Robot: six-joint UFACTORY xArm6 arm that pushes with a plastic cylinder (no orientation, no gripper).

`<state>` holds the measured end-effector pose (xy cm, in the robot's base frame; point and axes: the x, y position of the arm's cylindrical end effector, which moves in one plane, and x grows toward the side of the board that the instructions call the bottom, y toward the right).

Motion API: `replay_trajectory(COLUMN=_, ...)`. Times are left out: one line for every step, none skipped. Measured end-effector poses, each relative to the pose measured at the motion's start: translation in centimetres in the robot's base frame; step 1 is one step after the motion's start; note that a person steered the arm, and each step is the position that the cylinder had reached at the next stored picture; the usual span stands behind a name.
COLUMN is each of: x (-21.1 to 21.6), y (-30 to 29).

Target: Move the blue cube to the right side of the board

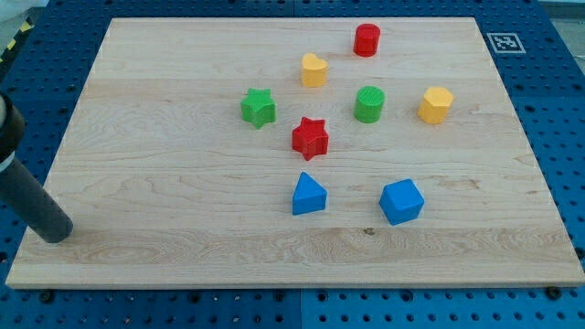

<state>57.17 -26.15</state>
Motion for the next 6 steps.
replay_trajectory(x=0.1, y=-0.1)
replay_trajectory(x=-0.1, y=-0.2)
replay_trajectory(x=-2.1, y=2.9)
replay_trajectory(x=-6.1, y=8.2)
replay_trajectory(x=-7.2, y=9.1)
replay_trajectory(x=-6.2, y=13.4)
